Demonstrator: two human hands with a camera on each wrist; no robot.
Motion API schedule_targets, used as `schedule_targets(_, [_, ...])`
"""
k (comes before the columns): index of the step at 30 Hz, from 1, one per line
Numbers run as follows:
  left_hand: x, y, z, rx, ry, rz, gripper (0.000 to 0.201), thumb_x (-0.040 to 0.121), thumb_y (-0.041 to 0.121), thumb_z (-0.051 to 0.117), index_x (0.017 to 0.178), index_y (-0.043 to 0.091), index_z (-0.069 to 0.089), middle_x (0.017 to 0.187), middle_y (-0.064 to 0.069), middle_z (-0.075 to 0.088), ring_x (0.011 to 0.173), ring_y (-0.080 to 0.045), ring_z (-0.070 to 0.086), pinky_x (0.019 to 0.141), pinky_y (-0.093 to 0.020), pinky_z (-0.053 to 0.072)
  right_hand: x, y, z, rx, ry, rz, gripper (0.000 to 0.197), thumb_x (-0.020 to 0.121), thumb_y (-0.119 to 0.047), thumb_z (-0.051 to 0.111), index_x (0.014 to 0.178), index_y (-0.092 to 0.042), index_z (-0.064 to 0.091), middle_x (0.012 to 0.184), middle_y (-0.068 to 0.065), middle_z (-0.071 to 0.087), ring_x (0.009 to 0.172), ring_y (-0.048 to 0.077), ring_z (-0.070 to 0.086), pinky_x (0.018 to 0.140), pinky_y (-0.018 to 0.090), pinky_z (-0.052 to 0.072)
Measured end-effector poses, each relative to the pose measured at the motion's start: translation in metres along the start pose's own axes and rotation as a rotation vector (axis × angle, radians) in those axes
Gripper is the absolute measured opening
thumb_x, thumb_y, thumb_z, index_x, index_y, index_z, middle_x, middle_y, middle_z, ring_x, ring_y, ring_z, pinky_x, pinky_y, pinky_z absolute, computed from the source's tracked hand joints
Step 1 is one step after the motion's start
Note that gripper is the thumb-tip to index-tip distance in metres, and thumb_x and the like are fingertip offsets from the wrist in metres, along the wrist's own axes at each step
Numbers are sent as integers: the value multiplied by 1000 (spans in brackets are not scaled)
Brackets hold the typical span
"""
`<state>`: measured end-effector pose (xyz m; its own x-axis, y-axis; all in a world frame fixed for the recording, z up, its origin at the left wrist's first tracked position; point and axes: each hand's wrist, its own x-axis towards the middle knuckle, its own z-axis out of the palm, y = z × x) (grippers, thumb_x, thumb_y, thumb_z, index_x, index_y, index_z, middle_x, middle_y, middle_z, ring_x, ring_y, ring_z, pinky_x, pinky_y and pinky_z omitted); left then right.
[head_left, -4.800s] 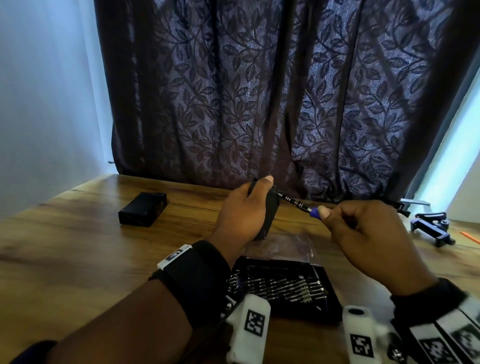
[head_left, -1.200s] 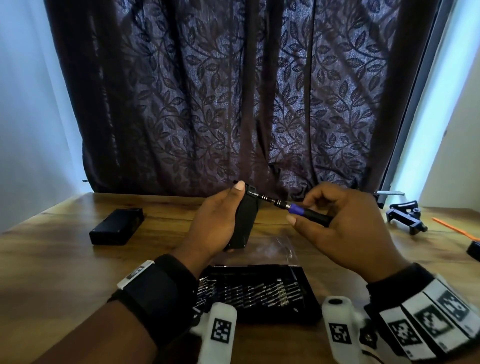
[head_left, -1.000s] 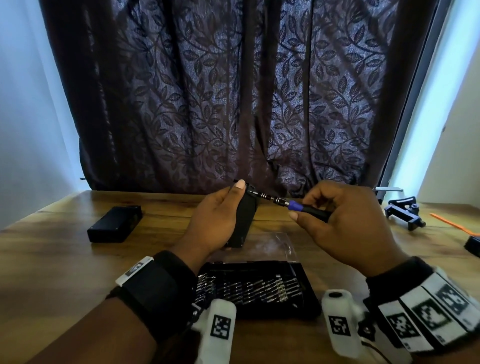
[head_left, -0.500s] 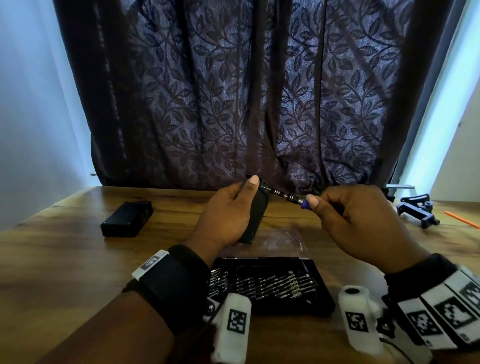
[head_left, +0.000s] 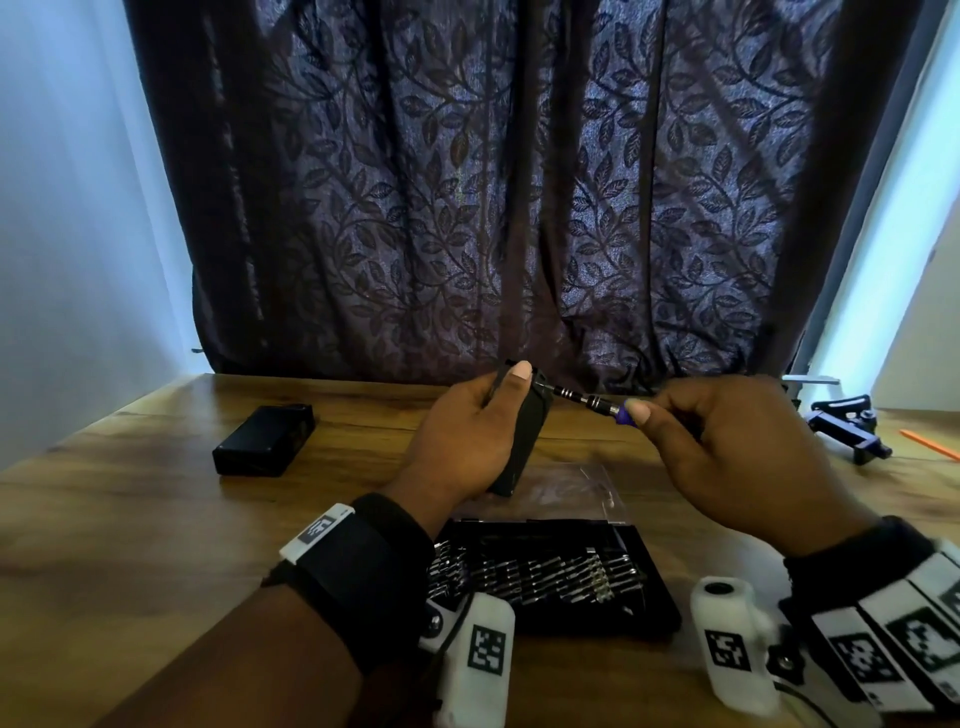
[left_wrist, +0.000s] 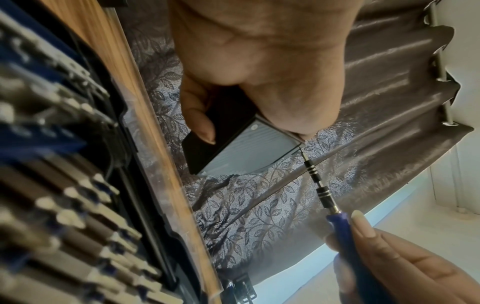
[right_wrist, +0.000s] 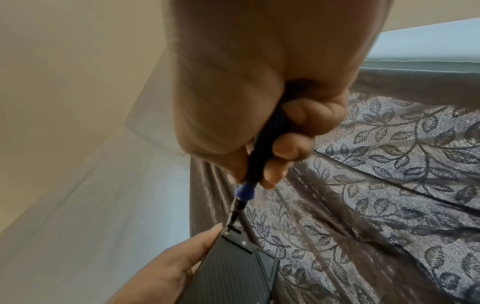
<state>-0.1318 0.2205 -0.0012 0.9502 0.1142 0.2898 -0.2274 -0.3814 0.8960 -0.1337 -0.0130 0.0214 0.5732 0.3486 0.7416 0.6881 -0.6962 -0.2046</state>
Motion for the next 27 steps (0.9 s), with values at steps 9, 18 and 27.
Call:
schedule_targets(9, [2,-2,-1,37,17,21,64,95,75,40,92,20,71,85,-2,75,83,-20,73,85,-52,59,-1,0,-4,66,6,12,23,75,-37,83,77,-27,62,67,-13,64,68,6,62,56,11,42])
schedule_targets(18, [2,-2,-3,80,16,37,62,98,70,39,95,18,72,86,-6,75,81,-21,72,81,-46,58,-1,0,-1,69,15,30,24,85,-40,73,65,-28,64,58,-15,62,57,6,60,50,11,37])
schedule_targets(27, [2,-4,-2,60,5,24,60,97,71,40,92,20,72,85,-4,75,81,-22,73,80,-46,58,0,2,-1,43,-54,8,38,93,-54,52,62,-34,59,52,-8,57,54,11,58,48,20,38])
